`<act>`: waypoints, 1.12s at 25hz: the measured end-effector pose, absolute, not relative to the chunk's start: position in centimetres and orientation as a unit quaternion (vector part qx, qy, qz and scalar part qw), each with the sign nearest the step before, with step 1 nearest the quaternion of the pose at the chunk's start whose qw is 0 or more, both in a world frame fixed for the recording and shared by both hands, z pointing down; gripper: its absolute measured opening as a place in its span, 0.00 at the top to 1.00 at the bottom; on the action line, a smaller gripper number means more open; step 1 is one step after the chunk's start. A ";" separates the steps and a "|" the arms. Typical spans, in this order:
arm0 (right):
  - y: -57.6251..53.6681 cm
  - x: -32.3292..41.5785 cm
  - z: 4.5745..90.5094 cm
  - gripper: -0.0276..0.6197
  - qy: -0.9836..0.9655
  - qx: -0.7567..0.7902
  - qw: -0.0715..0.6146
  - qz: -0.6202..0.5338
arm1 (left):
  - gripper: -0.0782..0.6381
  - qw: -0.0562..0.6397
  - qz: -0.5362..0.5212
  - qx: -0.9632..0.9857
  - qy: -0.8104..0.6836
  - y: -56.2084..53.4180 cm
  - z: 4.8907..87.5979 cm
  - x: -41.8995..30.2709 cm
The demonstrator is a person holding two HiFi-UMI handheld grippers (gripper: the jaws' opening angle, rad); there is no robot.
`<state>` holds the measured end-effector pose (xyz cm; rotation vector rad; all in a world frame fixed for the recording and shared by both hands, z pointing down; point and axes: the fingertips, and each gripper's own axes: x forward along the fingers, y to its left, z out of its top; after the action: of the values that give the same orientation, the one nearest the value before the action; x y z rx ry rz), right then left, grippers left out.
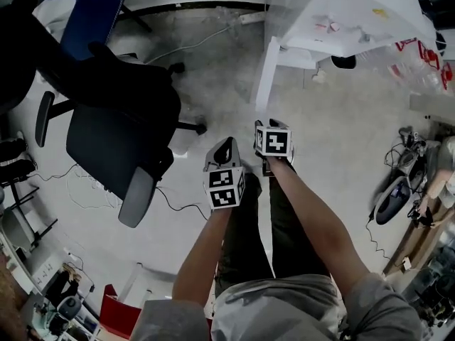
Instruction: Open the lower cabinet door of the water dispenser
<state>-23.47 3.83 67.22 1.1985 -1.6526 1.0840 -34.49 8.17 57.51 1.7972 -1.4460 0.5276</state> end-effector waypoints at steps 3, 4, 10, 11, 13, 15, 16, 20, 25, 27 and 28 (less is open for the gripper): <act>5.1 -24.0 65.2 0.73 -0.679 0.464 0.391 0.413 | 0.88 0.377 0.207 0.706 -0.563 9.3 56.5 -34.0; 5.5 -24.0 64.7 0.75 -0.687 0.460 0.388 0.407 | 0.88 0.376 0.207 0.707 -0.562 9.6 56.3 -33.8; 7.6 -23.1 62.1 0.86 -0.719 0.451 0.361 0.387 | 0.88 0.363 0.209 0.714 -0.561 11.1 55.2 -32.5; 8.0 -22.8 61.7 0.87 -0.723 0.448 0.358 0.384 | 0.88 0.360 0.209 0.716 -0.561 11.3 54.8 -32.1; 8.5 -22.0 60.8 0.89 -0.732 0.446 0.351 0.377 | 0.88 0.352 0.210 0.720 -0.559 11.7 54.1 -31.2; 9.2 -21.2 59.6 0.91 -0.738 0.445 0.340 0.376 | 0.88 0.343 0.211 0.726 -0.558 12.2 53.0 -30.2; 9.7 -20.8 58.9 0.91 -0.742 0.445 0.334 0.375 | 0.88 0.340 0.212 0.728 -0.557 12.6 52.4 -29.8; 11.6 -18.8 55.1 0.94 -0.757 0.447 0.308 0.364 | 0.88 0.328 0.207 0.735 -0.556 14.3 49.4 -27.8; 13.6 -16.5 49.8 0.94 -0.778 0.449 0.278 0.339 | 0.88 0.302 0.188 0.752 -0.556 15.8 44.5 -25.1; 14.1 -15.6 47.3 0.94 -0.788 0.451 0.259 0.328 | 0.88 0.292 0.181 0.758 -0.555 16.3 42.5 -24.1; 14.4 -15.2 45.9 0.94 -0.794 0.452 0.249 0.322 | 0.88 0.287 0.177 0.760 -0.555 16.7 41.5 -23.6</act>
<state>-15.19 14.45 45.86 1.2327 -2.1620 0.8776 -23.57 16.67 41.52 2.0319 -1.4826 0.4742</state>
